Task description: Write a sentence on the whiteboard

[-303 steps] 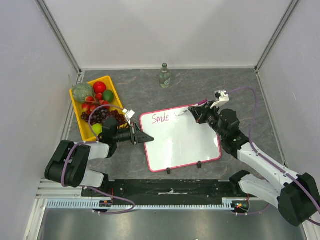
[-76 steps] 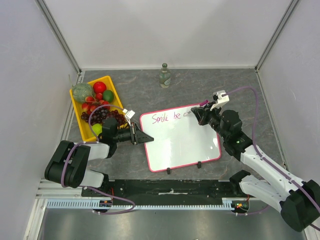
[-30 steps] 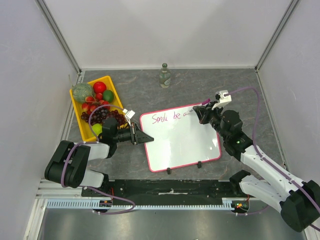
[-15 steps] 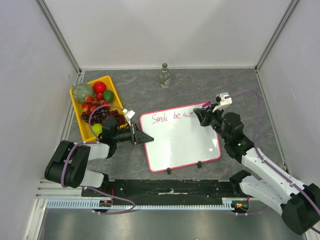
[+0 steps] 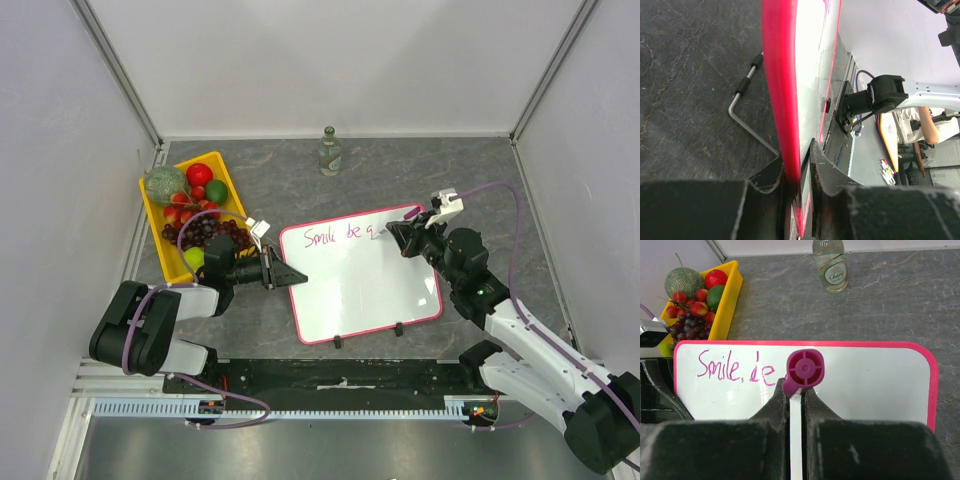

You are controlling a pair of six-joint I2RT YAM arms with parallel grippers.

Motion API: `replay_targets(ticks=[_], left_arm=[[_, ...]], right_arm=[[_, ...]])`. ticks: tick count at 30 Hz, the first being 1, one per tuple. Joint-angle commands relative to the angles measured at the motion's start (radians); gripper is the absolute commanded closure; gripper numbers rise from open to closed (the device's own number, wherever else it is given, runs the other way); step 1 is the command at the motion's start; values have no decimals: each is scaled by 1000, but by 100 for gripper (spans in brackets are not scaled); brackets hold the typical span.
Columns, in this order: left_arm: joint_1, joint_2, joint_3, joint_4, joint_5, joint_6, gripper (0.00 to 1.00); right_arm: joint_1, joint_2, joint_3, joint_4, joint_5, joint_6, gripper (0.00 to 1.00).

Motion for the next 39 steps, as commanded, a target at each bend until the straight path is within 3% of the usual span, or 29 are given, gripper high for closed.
replay_targets(ticks=[1, 15, 20, 39], left_arm=[[-12, 7, -19, -35, -44, 107, 98], [-10, 5, -21, -35, -45, 107, 98], [-9, 5, -21, -35, -45, 107, 98], [-10, 5, -21, -35, -45, 109, 98]], right_arm=[[-6, 1, -19, -26, -9, -6, 100], [-6, 53, 14, 63, -60, 66, 100], [-6, 3, 42, 83, -64, 86, 100], [-33, 36, 131, 1, 54, 1, 100]])
